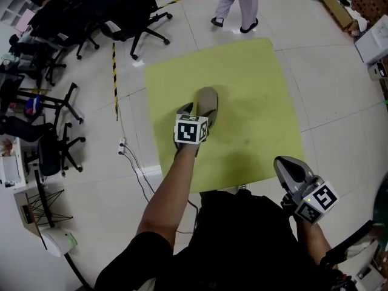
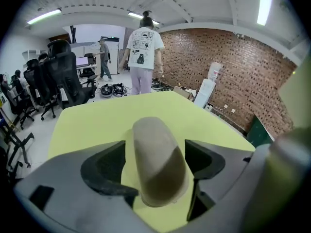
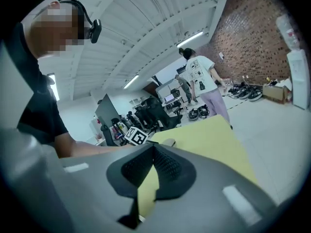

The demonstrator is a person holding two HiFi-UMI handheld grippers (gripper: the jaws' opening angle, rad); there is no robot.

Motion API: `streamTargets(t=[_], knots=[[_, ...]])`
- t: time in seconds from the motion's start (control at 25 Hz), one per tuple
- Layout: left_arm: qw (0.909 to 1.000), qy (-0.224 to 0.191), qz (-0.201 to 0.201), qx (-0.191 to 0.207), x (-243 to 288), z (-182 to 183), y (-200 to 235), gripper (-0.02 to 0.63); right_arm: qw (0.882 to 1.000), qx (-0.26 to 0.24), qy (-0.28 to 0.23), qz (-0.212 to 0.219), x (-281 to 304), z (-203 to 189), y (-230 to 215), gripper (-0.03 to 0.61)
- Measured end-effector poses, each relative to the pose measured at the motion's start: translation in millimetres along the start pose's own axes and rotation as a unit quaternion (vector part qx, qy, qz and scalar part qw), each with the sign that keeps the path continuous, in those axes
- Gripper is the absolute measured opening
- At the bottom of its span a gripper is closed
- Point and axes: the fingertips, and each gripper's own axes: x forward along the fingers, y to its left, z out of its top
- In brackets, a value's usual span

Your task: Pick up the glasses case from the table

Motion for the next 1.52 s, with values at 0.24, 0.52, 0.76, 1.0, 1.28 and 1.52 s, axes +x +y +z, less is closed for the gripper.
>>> streamTargets(t=[0.24,0.52,0.76,1.0,1.28,1.52], knots=[[0.9993,0.033,-0.017,0.001,20,-7,-2,0.415,1.0,0.001,-0.008,-0.022,-6,1,-2,0.002],[0.9978,0.061,-0.02,0.014,39,-15,-7,0.434,0.999,0.006,-0.005,-0.041,-14,-2,-1,0.002],[0.9986,0.05,-0.014,0.003,41,-14,-9,0.436,0.998,0.01,-0.009,-0.054,-29,-5,-8,0.002],[0.9984,0.038,-0.026,-0.033,33,-9,-12,0.419,0.999,0.002,-0.008,-0.047,-33,-5,-9,0.002],[0.9965,-0.002,-0.043,-0.071,5,0,-18,0.413,1.0,-0.007,-0.009,-0.016,-25,5,0,0.002],[0.9794,-0.075,-0.117,-0.146,-39,19,-44,0.411,0.999,-0.031,-0.009,0.017,-19,13,10,0.002]])
